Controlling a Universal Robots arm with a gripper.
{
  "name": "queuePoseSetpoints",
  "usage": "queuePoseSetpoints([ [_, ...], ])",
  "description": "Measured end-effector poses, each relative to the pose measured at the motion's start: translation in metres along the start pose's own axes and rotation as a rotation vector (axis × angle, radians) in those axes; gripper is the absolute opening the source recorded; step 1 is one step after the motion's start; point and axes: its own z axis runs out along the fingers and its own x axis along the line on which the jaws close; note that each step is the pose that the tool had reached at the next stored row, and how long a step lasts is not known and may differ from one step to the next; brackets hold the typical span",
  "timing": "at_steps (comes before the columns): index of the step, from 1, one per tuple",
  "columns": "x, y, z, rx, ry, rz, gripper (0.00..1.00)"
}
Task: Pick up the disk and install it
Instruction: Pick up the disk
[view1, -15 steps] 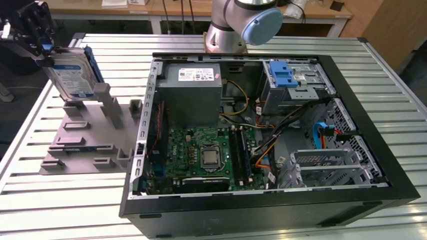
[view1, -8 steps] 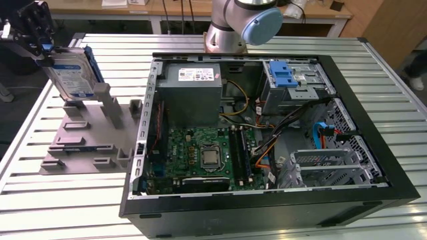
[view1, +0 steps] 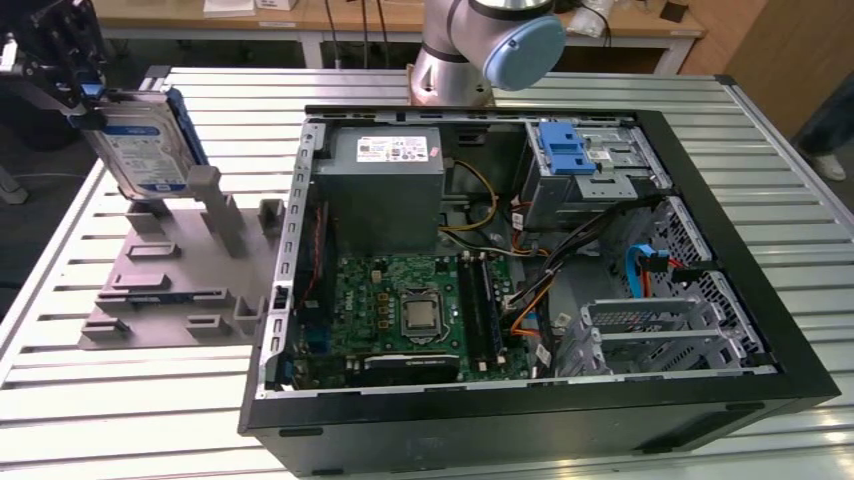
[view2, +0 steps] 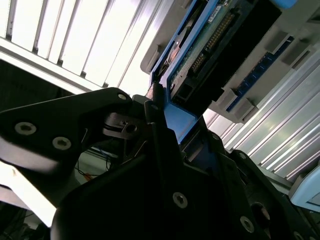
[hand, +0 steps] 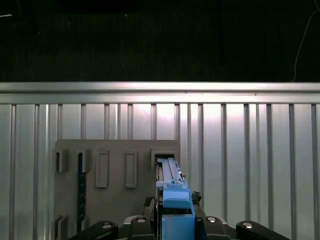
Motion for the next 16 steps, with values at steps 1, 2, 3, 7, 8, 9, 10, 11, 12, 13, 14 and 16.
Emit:
queuePoseSetpoints([
  [1, 0.0, 0.0, -0.001, 0.0, 0.0, 0.0, 0.37],
  [2, -0.0001, 0.0, -0.0018, 0.0, 0.0, 0.0, 0.37],
  [3, -0.0001, 0.0001, -0.0027, 0.0, 0.0, 0.0, 0.37],
  [7, -0.0001, 0.0001, -0.0056, 0.0001, -0.0001, 0.0, 0.37],
  [8, -0.0001, 0.0001, -0.0059, 0.0002, -0.0002, 0.0, 0.37],
  [9, -0.0002, 0.0001, -0.0063, 0.0, -0.0001, 0.0, 0.37],
  [10, -0.0002, 0.0001, -0.0064, 0.0002, -0.0001, 0.0, 0.37],
  [11, -0.0002, 0.0001, -0.0065, 0.0001, -0.0004, 0.0, 0.37],
  [12, -0.0002, 0.0002, -0.0066, 0.0, -0.0003, 0.0, 0.37],
  [13, -0.0002, 0.0001, -0.0066, 0.0001, -0.0004, 0.0, 0.37],
  [14, -0.0002, 0.0001, -0.0068, 0.0, -0.0004, 0.0, 0.37],
  [16, -0.0002, 0.0002, -0.0075, -0.0002, -0.0002, 0.0, 0.37],
])
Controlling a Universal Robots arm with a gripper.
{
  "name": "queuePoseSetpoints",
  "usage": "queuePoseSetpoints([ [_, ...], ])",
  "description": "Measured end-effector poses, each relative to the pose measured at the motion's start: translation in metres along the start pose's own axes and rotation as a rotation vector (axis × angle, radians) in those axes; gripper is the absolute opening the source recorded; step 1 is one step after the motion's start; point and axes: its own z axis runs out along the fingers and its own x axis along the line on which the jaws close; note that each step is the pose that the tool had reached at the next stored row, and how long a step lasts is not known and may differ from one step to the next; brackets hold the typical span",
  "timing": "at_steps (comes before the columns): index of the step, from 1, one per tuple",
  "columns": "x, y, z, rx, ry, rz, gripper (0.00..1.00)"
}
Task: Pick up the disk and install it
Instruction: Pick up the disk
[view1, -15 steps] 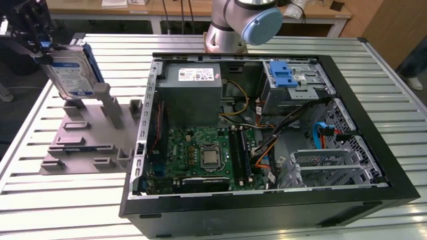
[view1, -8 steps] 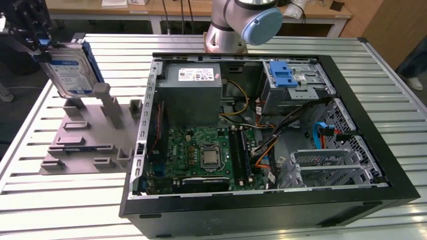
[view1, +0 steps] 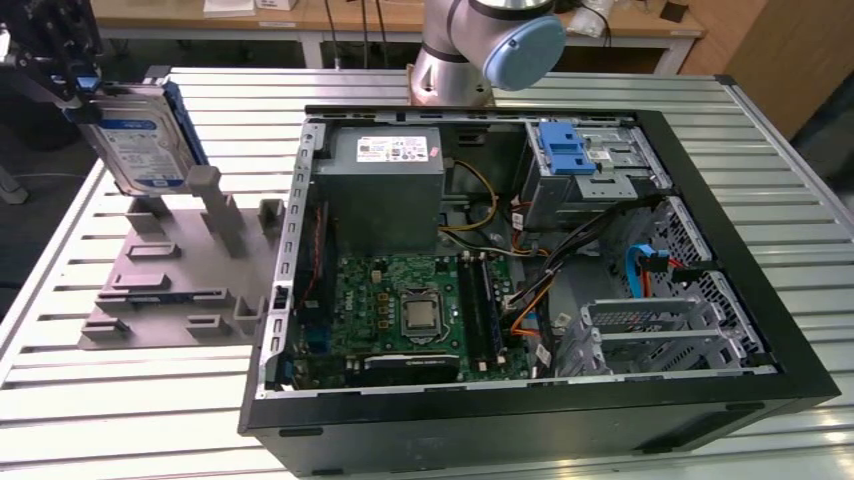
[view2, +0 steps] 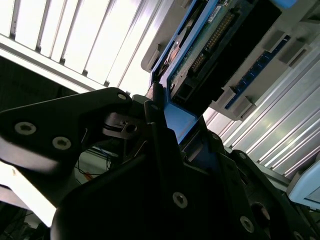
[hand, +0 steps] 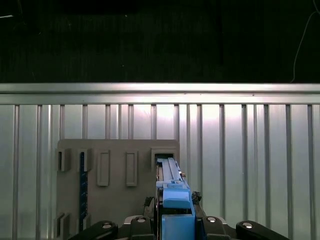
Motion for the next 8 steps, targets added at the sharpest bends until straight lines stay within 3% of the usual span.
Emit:
queuePoseSetpoints([
  [8, -0.0002, 0.0, -0.0023, -0.0001, 0.0005, 0.0, 0.37],
])
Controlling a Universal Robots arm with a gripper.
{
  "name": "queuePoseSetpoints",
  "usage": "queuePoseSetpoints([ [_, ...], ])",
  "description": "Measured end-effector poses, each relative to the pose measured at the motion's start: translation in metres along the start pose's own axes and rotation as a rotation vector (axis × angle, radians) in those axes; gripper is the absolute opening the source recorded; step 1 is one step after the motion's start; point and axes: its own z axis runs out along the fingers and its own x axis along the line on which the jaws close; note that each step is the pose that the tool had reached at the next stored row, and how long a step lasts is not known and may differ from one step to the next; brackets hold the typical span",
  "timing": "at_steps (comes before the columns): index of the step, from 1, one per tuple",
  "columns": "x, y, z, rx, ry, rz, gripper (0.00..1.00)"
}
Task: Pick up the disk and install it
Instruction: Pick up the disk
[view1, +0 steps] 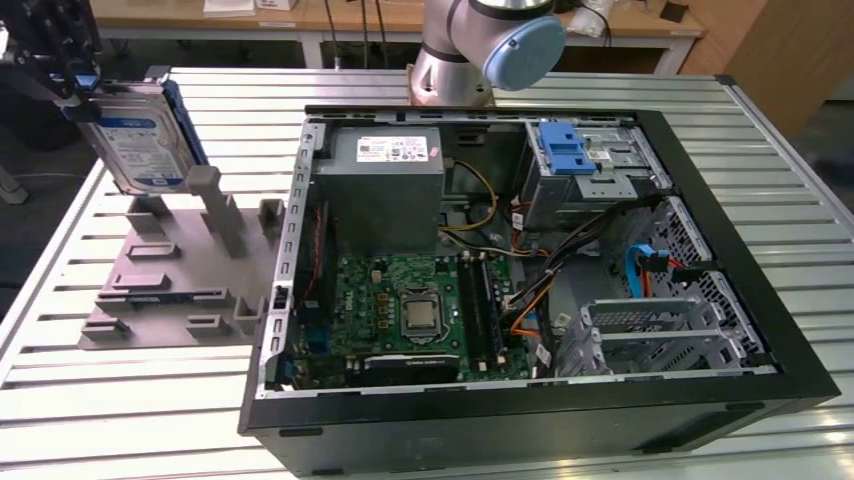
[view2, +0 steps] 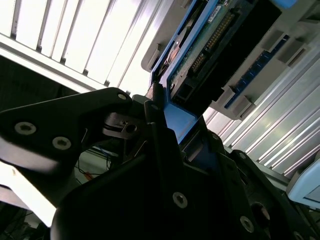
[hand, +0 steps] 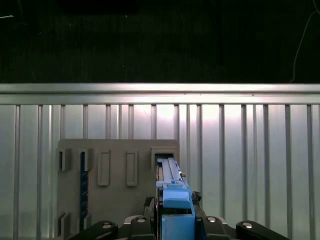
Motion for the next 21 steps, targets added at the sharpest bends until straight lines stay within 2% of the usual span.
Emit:
queuePoseSetpoints([
  [21, -0.0008, 0.0004, -0.0169, 0.0004, -0.0002, 0.0, 0.37],
])
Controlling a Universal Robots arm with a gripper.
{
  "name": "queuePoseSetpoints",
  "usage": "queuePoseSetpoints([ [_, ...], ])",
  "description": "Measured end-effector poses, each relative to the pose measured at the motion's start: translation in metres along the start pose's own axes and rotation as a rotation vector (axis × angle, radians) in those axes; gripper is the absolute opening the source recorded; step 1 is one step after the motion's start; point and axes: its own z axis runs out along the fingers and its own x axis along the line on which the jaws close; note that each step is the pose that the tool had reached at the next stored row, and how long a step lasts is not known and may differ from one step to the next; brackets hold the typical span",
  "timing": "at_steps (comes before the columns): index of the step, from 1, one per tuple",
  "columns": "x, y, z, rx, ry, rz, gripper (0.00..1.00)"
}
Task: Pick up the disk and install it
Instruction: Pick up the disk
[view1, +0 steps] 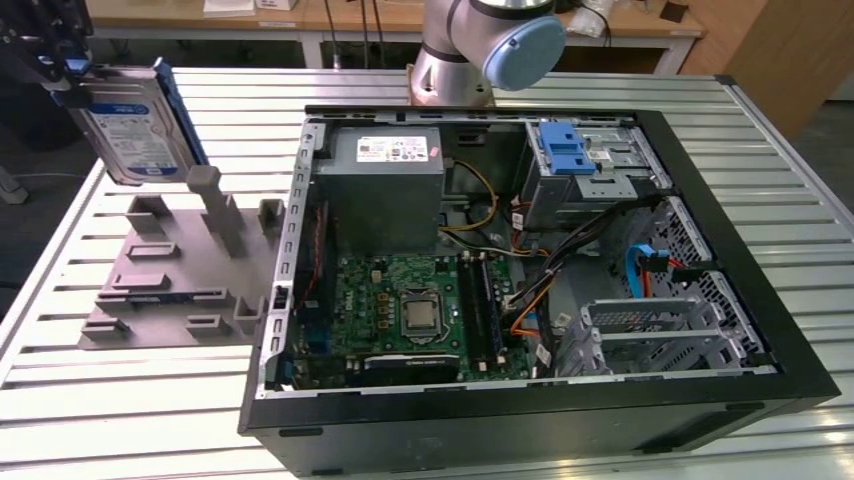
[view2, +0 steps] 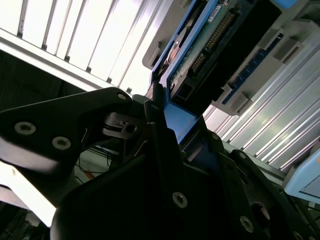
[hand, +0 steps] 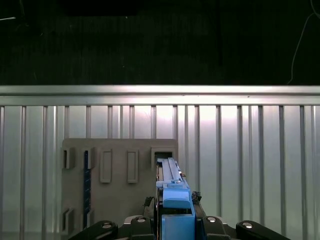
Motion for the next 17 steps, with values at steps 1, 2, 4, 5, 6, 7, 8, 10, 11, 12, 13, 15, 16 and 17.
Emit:
queuePoseSetpoints([
  [1, 0.0, 0.0, -0.0008, -0.0001, 0.0, 0.0, 0.37],
  [2, -0.0001, 0.0, -0.0016, -0.0001, 0.0, 0.0, 0.37],
  [4, -0.0002, 0.0001, -0.0033, -0.0001, 0.0, 0.0, 0.37],
  [5, -0.0002, 0.0001, -0.0041, -0.0002, 0.0001, 0.0, 0.37],
  [6, -0.0002, 0.0001, -0.0048, -0.0001, 0.0, 0.0, 0.37],
  [7, -0.0002, 0.0001, -0.0057, -0.0001, 0.0, 0.0, 0.37],
  [8, -0.0002, 0.0001, -0.0065, -0.0001, 0.0, 0.0, 0.37],
  [10, -0.0003, 0.0001, -0.0081, -0.0001, 0.0, 0.0, 0.37],
  [11, -0.0003, 0.0002, -0.0089, -0.0001, 0.0, 0.0, 0.37],
  [12, -0.0004, 0.0002, -0.0097, -0.0001, 0.0, 0.0, 0.37],
  [13, -0.0004, 0.0002, -0.0106, -0.0001, 0.0, 0.0, 0.37],
  [15, -0.0005, 0.0002, -0.0123, -0.0001, 0.0, 0.0, 0.37],
  [16, -0.0005, 0.0003, -0.0132, 0.0, 0.0, 0.0, 0.37],
  [17, -0.0006, 0.0003, -0.0141, -0.0002, 0.0, 0.0, 0.37],
])
